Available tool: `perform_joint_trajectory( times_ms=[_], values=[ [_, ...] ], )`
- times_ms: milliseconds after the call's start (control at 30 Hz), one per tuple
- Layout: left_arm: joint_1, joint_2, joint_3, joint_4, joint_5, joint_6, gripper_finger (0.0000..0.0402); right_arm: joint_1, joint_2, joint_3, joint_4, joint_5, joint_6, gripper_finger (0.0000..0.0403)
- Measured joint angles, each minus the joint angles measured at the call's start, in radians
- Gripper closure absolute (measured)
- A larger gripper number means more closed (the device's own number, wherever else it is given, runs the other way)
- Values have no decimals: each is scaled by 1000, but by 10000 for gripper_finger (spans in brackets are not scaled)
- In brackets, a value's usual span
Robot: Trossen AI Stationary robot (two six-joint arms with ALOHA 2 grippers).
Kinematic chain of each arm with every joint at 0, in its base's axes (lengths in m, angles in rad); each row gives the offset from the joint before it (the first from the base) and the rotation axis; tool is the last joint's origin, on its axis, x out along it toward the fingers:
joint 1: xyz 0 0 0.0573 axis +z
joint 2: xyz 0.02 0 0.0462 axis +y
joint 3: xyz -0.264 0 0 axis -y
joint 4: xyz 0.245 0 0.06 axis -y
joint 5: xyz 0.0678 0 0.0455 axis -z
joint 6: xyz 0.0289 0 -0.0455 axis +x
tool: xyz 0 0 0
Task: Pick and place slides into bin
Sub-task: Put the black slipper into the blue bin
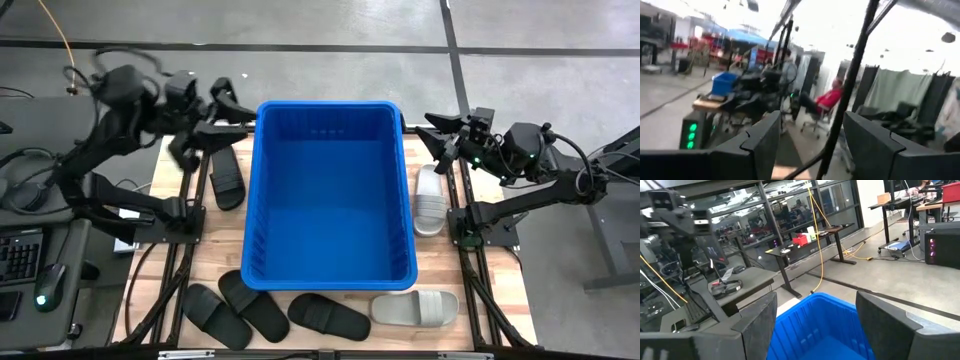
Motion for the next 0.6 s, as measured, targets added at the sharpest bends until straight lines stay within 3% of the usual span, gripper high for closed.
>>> perform_joint_trajectory(
  times_ms=[300,467,600],
  values=[
    [517,28,0,-206,281,14,195,0,0,-1,-5,-10,24,142],
    [794,28,0,-457,335,143,195,0,0,-1,-5,-10,22,142],
    [925,54,0,-704,322,334,195,0,0,-1,-21,-9,22,142]
  ],
)
